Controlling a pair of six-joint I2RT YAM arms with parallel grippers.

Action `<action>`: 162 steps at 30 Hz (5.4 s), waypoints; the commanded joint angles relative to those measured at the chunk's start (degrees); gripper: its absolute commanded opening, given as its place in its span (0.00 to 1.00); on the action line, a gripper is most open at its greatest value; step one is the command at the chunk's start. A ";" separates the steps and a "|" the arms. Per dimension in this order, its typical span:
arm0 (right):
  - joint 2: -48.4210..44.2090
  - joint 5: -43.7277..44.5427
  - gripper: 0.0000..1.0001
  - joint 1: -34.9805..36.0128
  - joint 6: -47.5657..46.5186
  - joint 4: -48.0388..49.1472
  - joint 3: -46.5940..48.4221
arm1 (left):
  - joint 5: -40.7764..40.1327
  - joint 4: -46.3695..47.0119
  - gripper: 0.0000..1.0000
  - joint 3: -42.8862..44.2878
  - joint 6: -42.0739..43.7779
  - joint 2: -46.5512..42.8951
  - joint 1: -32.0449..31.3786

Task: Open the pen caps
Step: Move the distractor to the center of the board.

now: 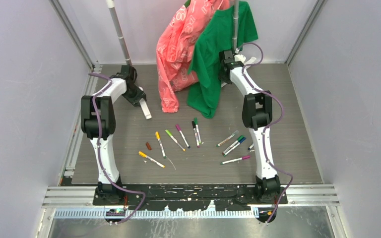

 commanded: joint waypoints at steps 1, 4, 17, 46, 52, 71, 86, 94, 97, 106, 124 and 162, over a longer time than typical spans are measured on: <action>2.26 -2.17 0.15 0.55 -1.98 -3.27 2.72 | -5.92 -3.32 0.00 -1.75 -4.70 0.21 5.69; 3.11 -3.41 0.09 1.69 -2.47 -3.74 4.37 | -5.68 -2.84 0.00 -2.07 -5.32 -0.24 7.01; 2.98 -5.54 0.31 3.74 -4.26 -4.55 5.14 | -4.54 -1.82 0.00 -4.65 -5.68 -1.07 11.91; -12.58 -3.50 0.48 3.71 -5.85 4.59 -8.86 | -1.93 -1.15 0.00 -5.60 -4.25 -0.97 21.58; -9.23 0.57 0.48 1.68 -5.28 4.02 -3.17 | -0.26 -0.74 0.00 -5.63 -4.17 -0.42 23.21; 12.45 -13.05 0.53 -2.13 0.73 5.01 23.87 | 6.88 1.47 0.11 -3.31 2.04 -0.72 21.06; 16.30 -22.15 0.56 4.73 5.05 7.32 25.33 | 7.03 1.20 0.14 -5.77 0.33 -4.27 20.92; 16.82 -22.16 0.56 7.24 7.20 8.35 25.50 | 0.77 1.68 0.14 -11.19 -2.72 -13.65 21.82; 17.03 -22.40 0.56 8.01 7.60 8.60 25.55 | -1.86 2.19 0.14 -13.72 -3.49 -17.51 22.26; 17.90 -23.12 0.57 10.33 8.43 9.46 26.37 | -6.83 5.06 0.14 -18.32 -4.13 -28.26 22.42; 18.50 -25.07 0.59 13.63 9.71 11.42 26.99 | -2.90 5.63 0.15 -20.95 -3.36 -38.10 21.16; -40.81 -4.72 0.73 13.07 -10.82 -1.79 -33.08 | 1.41 -6.06 0.16 -15.97 9.29 -44.05 7.50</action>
